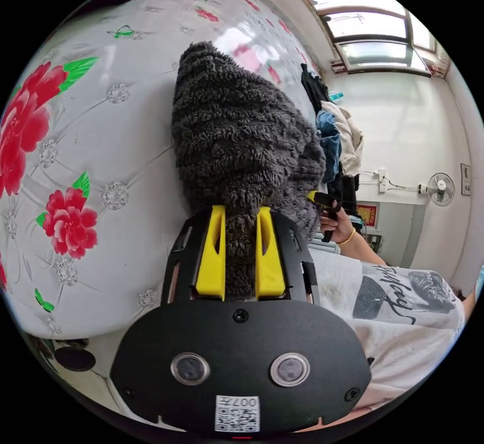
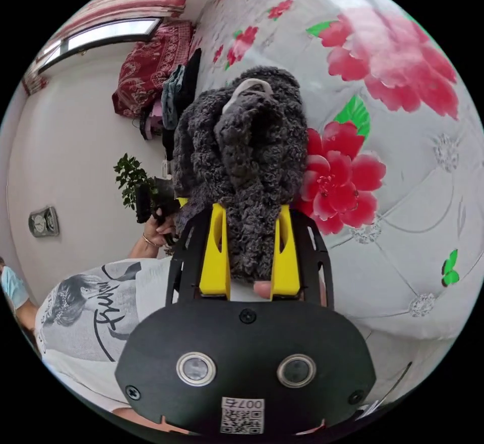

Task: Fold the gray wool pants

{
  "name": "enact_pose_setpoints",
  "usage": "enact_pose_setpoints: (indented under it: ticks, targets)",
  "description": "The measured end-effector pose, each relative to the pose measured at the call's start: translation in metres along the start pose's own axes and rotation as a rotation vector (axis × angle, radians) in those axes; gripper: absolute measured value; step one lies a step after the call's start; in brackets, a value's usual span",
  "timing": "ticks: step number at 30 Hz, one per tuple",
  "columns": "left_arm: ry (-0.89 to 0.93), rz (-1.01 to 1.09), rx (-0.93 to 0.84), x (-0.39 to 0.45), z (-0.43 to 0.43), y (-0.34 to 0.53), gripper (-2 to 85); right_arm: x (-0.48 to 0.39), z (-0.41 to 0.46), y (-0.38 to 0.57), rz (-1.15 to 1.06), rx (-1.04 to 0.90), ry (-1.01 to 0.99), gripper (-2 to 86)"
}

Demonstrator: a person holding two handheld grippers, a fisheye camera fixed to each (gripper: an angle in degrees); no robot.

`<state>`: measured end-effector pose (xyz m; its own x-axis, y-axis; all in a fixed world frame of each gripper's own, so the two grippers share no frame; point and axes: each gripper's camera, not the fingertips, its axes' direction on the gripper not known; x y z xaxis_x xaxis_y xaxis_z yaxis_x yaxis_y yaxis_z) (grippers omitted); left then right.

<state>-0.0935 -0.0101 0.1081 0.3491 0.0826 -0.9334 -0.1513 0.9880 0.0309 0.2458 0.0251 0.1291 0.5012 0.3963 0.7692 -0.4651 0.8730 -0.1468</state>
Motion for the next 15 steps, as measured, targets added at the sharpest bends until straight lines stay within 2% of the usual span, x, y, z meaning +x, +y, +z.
enact_pose_setpoints:
  ticks: [5, 11, 15]
  targets:
    - [0.147, 0.095, 0.154, 0.025, -0.041, -0.026, 7.0, -0.068, -0.027, -0.025, -0.130, 0.073, -0.174, 8.6]
    - [0.046, 0.287, 0.312, 0.063, -0.157, -0.084, 6.7, -0.199, -0.045, -0.104, -0.373, 0.127, -0.243, 8.1]
    - [-0.108, 0.377, 0.416, 0.075, -0.272, -0.136, 6.9, -0.305, -0.025, -0.192, -0.506, 0.157, -0.324, 8.4]
